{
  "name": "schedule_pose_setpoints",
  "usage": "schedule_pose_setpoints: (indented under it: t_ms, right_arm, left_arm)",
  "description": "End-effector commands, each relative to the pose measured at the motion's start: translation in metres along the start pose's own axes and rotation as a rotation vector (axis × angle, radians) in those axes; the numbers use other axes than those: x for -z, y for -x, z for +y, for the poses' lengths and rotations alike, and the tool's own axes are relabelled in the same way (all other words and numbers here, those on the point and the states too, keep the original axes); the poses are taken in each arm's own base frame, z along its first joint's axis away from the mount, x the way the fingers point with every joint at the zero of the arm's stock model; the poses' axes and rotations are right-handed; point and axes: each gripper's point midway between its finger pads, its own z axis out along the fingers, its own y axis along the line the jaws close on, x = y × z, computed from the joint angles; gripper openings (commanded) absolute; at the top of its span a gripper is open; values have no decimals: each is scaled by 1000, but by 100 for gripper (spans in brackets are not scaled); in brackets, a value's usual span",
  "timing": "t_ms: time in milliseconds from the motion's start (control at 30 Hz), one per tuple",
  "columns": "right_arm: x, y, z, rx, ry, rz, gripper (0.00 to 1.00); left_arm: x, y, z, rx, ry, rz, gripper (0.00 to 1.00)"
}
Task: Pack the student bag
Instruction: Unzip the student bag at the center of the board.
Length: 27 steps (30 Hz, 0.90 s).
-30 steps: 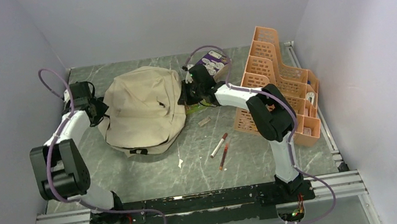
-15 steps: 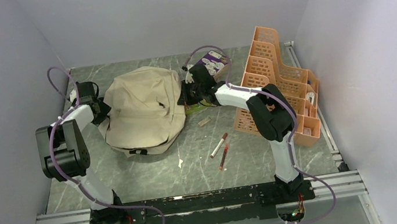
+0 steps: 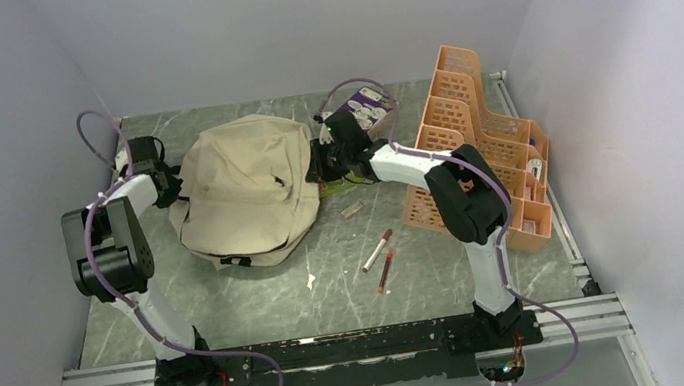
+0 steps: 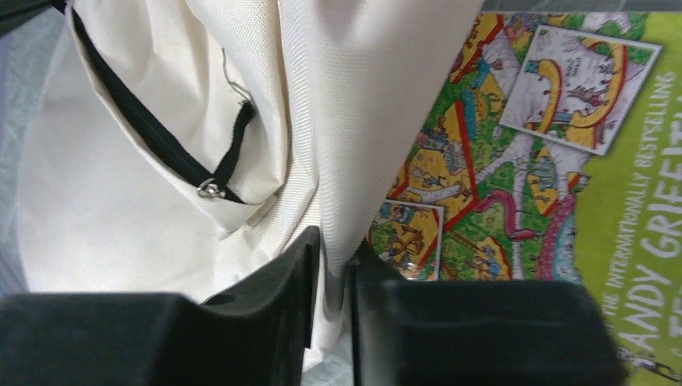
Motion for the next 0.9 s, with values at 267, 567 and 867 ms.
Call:
schedule_pose_setpoints:
  t_ms: [267, 567, 867]
  right_arm:
    - [82, 87, 19, 46, -152, -304, 51]
    - [36, 86, 145, 243, 199, -231, 53]
    - [-84, 41, 196, 330, 408, -53, 49]
  left_arm:
    - [44, 23, -37, -1, -203, -25, 5]
    - [68, 20, -40, -8, -268, -22, 5]
    - [76, 5, -32, -4, -274, 13, 5]
